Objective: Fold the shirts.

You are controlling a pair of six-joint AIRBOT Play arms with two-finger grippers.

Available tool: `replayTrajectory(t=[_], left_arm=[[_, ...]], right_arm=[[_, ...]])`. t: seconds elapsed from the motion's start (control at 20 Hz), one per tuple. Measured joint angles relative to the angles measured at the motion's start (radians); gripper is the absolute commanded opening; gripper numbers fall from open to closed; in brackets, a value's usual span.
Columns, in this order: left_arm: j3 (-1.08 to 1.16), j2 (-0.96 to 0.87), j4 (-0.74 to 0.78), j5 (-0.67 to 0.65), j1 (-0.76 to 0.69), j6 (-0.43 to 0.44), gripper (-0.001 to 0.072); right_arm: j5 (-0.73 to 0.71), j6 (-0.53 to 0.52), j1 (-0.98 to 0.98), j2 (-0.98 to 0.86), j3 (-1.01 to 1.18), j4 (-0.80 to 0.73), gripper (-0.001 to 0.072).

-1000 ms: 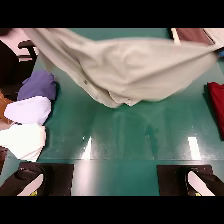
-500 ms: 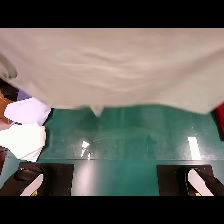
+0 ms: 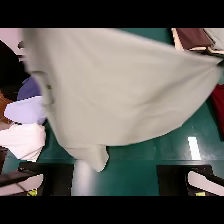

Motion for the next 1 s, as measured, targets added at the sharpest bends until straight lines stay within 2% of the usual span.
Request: replayTrajectory(t=[0.2,0.25,0.3,0.35,0.4,0.65,0.8,1.0], left_arm=[[0.000,-0.291,-0.019,-0.024,0.000,-0.014,0.0025],[0.000,-0.342,-0.019,-0.035,0.000,-0.017,0.0147],[0.000,-0.377,-0.019,-0.039,0.000,-0.018,0.0463],[0.001,-0.398,-0.019,-0.040,0.000,-0.019,0.0573],[0.002,-0.413,-0.019,-0.048,0.002,-0.021,0.0544],[-0.005,-0.371,-0.016,-0.181,0.050,-0.018,0.0545],[-0.109,-0.269,-0.015,-0.259,0.087,-0.005,0.0545],[-0.446,-0.040,-0.011,-0.264,0.124,0.006,0.0545]], right_arm=[[-0.111,0.008,0.039,-0.175,-0.101,-0.018,0.0017],[-0.134,0.008,0.045,-0.217,-0.101,-0.019,0.0102],[-0.146,0.008,0.050,-0.253,-0.091,-0.019,0.0355],[-0.154,0.006,0.051,-0.285,-0.073,-0.019,0.0463],[-0.159,0.002,0.053,-0.315,-0.047,-0.023,0.0462],[-0.110,-0.060,0.039,-0.347,0.008,0.015,0.0458],[-0.096,-0.108,-0.003,-0.263,-0.118,0.111,0.0450],[-0.093,-0.161,-0.074,-0.085,-0.386,0.211,0.0449]])
